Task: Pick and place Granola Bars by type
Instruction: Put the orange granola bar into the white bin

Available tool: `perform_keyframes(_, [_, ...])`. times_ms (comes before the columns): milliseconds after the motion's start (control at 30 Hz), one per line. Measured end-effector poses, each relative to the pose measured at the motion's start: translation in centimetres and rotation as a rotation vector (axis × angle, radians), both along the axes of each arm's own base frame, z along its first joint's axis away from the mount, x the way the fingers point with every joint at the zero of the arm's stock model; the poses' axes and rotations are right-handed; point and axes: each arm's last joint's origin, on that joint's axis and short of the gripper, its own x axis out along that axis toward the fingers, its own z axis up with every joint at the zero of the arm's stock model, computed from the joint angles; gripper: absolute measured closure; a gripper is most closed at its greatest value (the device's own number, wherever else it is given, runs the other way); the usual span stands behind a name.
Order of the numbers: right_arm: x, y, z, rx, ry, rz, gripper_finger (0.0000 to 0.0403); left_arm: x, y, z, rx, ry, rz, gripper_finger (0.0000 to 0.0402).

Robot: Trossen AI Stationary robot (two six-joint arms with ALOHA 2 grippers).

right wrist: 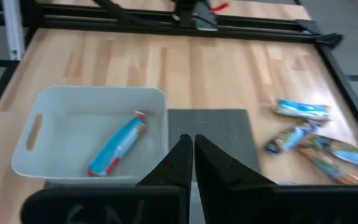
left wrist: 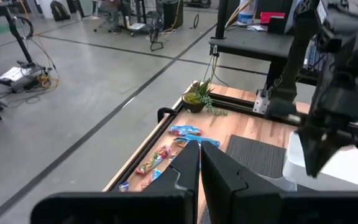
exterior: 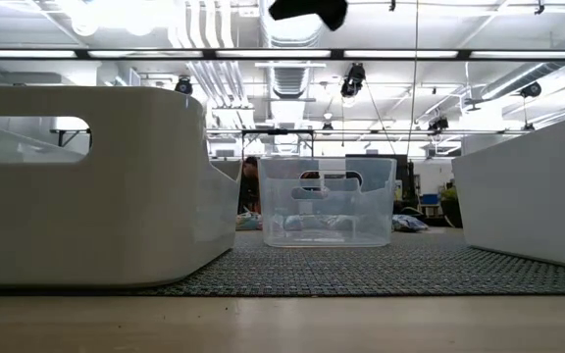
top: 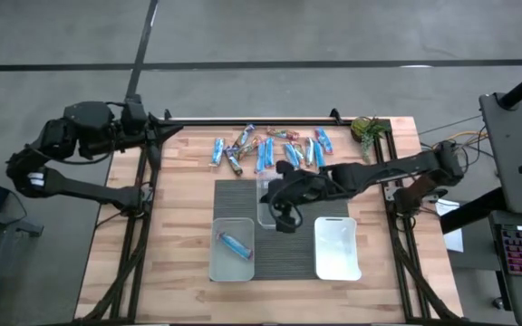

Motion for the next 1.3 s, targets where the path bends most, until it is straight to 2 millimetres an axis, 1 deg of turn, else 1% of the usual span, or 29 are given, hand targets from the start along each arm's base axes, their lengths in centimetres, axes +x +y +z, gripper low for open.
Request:
perform_keyframes(133, [-1.3,-0.3,1.3,0.012,-0.024,-0.033,0.0394,0.9,0.0,-0.2,-0.024,0.017,-0.027,0.0401])
perform_keyframes(333, [-3.5,-0.9,2.4,-0.020,-0.048,-0.121,0.0394,1.9,0.0,-0.5,-0.026,0.045,-0.082,0.0401])
perform_keyframes(467, [-5.7,-1.3,3.1,-0.003,-0.086,-0.136,0.0394,2.1,-0.1,-0.4,0.000,0.048,-0.113,0.0401])
perform_keyframes(533, [-7.0,-1.5,3.1,0.006,-0.098,-0.149,0.0394,2.2,-0.1,-0.3,0.004,0.033,-0.135,0.0401])
perform_keyframes(700, [-10.9,-2.4,3.5,0.018,-0.168,-0.266,0.0394,2.3,-0.1,0.1,0.036,0.005,-0.146,0.0401])
perform_keyframes(867, [-14.6,-3.2,3.2,0.030,-0.235,-0.361,0.0394,2.7,-0.1,0.2,0.061,0.003,-0.152,0.0401])
perform_keyframes(1000, [-17.0,-3.8,2.7,0.061,-0.274,-0.398,0.0394,3.5,0.0,-0.3,0.063,-0.011,-0.151,0.0401])
perform_keyframes(1133, [-18.2,-4.2,2.1,0.092,-0.295,-0.428,0.0394,4.6,0.1,-1.4,0.073,-0.034,-0.153,0.0401])
perform_keyframes(1300, [-18.8,-4.5,1.5,0.088,-0.294,-0.439,0.0394,5.9,0.2,-2.8,0.086,-0.066,-0.169,0.0401])
